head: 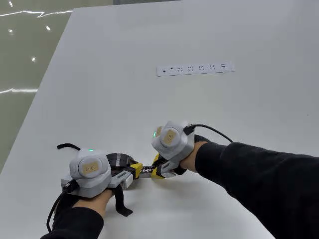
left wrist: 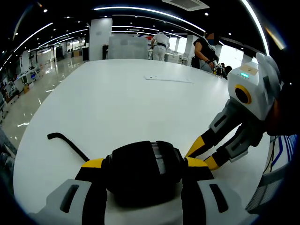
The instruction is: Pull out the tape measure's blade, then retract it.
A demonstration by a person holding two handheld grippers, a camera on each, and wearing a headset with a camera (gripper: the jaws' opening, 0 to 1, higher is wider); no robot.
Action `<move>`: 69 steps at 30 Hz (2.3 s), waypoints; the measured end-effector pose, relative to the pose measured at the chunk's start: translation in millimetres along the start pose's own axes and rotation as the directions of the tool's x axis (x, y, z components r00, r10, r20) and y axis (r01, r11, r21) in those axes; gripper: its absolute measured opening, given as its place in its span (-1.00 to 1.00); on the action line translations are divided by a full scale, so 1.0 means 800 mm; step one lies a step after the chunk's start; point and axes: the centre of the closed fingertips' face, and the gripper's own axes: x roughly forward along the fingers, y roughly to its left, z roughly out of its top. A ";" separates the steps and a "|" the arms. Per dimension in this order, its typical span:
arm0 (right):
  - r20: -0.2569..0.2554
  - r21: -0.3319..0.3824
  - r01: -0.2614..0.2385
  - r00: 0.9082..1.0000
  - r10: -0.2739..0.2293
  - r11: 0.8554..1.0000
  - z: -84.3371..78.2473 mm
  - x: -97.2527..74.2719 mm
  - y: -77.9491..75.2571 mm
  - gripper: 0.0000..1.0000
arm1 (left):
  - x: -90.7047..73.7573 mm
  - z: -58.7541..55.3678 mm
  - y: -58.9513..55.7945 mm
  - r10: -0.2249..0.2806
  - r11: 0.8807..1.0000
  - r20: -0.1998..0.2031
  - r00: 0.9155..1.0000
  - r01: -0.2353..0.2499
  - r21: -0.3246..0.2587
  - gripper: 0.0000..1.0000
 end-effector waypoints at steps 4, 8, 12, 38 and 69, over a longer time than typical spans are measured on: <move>0.006 0.004 -0.001 1.000 0.001 1.000 0.002 0.001 0.000 -0.81 | 0.000 0.000 0.000 0.000 1.000 0.000 1.000 0.000 -0.001 0.18; 0.009 -0.003 0.000 1.000 0.000 1.000 0.004 0.002 0.000 -0.81 | 0.001 0.001 0.000 -0.001 1.000 0.000 1.000 0.001 -0.002 0.18; 0.008 -0.024 0.001 1.000 -0.001 1.000 0.006 0.003 0.002 -0.81 | 0.001 0.001 0.000 -0.001 1.000 0.001 1.000 0.001 -0.002 0.18; -0.002 -0.043 -0.017 1.000 0.017 0.999 0.020 0.015 0.002 -0.82 | 0.002 0.001 0.001 0.000 1.000 0.004 1.000 0.000 -0.008 0.18; 0.005 -0.047 -0.005 1.000 0.006 0.999 0.029 0.024 0.006 -0.79 | 0.001 0.000 0.001 -0.003 1.000 0.007 1.000 0.003 -0.008 0.19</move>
